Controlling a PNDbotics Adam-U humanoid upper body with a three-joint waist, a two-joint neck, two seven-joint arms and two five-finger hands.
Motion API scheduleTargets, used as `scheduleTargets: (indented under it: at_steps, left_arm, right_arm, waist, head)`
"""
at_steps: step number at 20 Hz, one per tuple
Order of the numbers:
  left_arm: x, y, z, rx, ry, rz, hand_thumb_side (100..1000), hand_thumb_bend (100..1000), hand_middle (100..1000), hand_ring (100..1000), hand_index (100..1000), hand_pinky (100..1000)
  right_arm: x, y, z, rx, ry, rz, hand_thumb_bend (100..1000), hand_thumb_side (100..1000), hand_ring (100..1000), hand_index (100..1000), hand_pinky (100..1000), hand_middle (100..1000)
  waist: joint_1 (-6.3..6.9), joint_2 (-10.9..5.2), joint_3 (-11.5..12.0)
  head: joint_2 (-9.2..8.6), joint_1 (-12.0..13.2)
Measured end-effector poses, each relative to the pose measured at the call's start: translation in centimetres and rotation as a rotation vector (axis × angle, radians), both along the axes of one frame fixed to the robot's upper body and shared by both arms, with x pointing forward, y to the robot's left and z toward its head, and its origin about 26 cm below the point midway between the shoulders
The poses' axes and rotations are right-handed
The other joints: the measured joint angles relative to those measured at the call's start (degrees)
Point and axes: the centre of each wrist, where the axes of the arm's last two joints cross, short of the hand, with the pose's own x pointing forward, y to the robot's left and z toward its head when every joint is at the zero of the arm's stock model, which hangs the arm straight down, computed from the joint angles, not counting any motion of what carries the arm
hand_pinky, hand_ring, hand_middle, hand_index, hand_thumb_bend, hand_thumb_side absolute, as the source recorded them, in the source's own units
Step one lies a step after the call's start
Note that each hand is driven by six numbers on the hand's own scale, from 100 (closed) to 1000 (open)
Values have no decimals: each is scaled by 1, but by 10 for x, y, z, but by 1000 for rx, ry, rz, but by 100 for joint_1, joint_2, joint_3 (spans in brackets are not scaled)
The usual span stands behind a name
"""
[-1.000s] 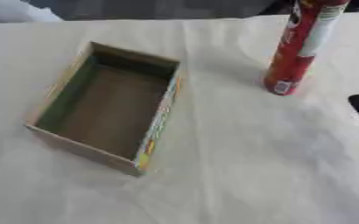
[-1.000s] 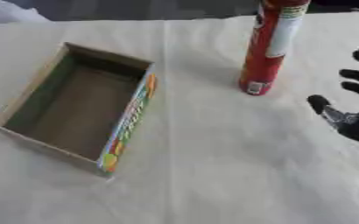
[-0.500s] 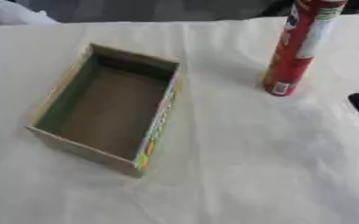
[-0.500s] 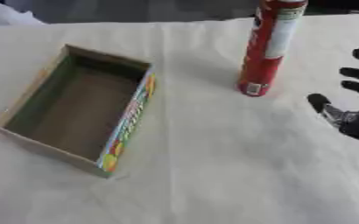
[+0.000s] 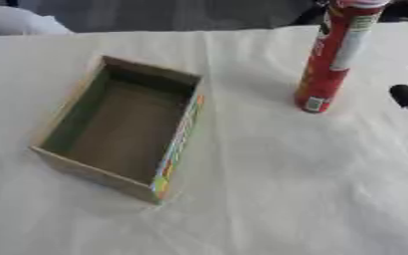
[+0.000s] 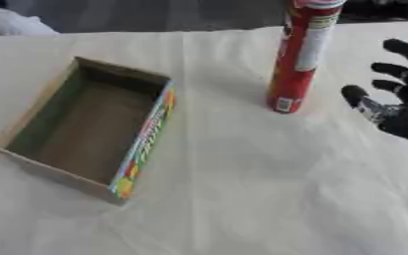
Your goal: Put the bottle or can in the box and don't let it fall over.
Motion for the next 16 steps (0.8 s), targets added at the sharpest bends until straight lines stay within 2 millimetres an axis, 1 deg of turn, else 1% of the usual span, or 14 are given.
scheduleTargets:
  at_steps: [3,7,8,9,10,16]
  left_arm:
    - [0,0,0,1,1,-1,528,131,584,763,769,1000]
    - [0,1,1,5,1,0,537,128,583,763,767,1000]
    - [0,1,1,5,1,-1,539,127,583,763,767,1000]
    - [0,1,1,6,1,-1,540,127,583,762,767,1000]
    - [0,1,1,7,1,-2,542,127,582,762,767,1000]
    - [0,0,1,7,4,-6,552,126,581,762,766,1000]
  right_arm:
    - [6,0,9,2,1,18,524,180,883,904,853,1000]
    - [16,-3,15,13,5,28,549,183,878,900,851,1000]
    - [19,-5,16,18,4,28,553,186,876,899,851,1000]
    - [22,-6,16,22,5,30,534,190,876,900,851,1000]
    - [24,-7,16,27,5,32,555,196,876,900,851,1000]
    - [37,-10,19,55,0,57,555,210,879,902,854,1000]
  waist:
    - [-1,-36,6]
    - [-1,-47,33]
    - [-1,-47,36]
    - [-1,-47,38]
    - [-1,-47,46]
    - [0,-46,90]
  head:
    - [-1,-16]
    - [-2,-22]
    - [-2,-22]
    - [-2,-23]
    - [-3,-23]
    - [-32,-27]
